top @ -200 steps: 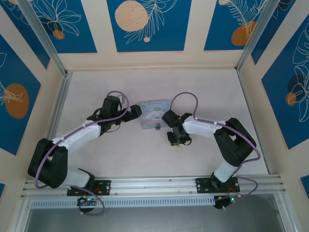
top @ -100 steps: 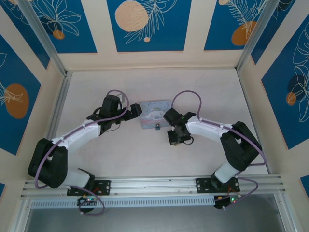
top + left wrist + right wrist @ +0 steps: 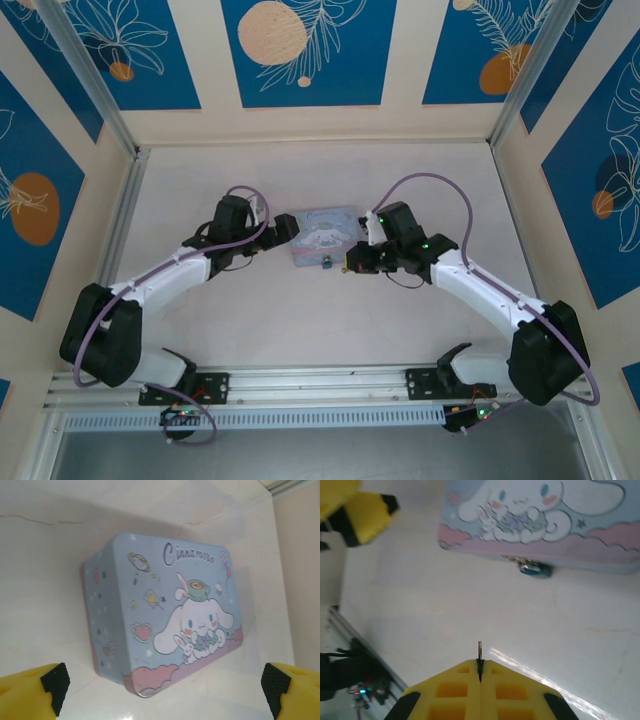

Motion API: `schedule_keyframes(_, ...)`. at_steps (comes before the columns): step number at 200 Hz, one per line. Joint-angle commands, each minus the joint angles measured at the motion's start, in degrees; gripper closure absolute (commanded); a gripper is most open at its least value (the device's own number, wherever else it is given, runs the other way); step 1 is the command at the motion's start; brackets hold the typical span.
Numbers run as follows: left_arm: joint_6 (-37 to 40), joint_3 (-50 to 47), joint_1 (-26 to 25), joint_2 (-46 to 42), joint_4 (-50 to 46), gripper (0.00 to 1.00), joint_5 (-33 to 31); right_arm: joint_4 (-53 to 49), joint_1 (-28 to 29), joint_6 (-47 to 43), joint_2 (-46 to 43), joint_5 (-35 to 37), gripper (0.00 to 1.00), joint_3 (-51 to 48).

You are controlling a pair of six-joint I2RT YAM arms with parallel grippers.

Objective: Unlock a padlock with a key

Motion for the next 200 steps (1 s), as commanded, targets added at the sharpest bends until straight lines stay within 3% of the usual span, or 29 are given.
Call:
schedule_keyframes(1, -1.82, 2.86, -1.63, 1.12, 2.63, 0.00, 3.81, 10.20, -2.89, 2.49, -0.87, -13.89, 1.00, -3.14)
schedule_keyframes(50, -3.68, 3.98, -5.04, 3.95, 5.30, 0.07, 5.67, 15.83, -6.09, 11.15, -0.62, -14.76, 1.00, -4.96)
schedule_keyframes(99, -7.60, 3.27, -8.45, 7.97, 13.30, 0.34, 9.02, 18.51, -6.40, 18.33, -0.47, -11.15, 1.00, -6.22)
schedule_keyframes(143, -6.80, 2.76, -10.11, 8.33, 16.48, 0.47, 9.60, 17.65, -7.06, 18.41, -0.19, -10.10, 1.00, -6.15)
schedule_keyframes(200, -7.30, 3.88, -10.24, 8.19, 14.89, 0.44, 8.83, 16.78, -7.63, 14.80, -0.71, -10.24, 1.00, -6.52)
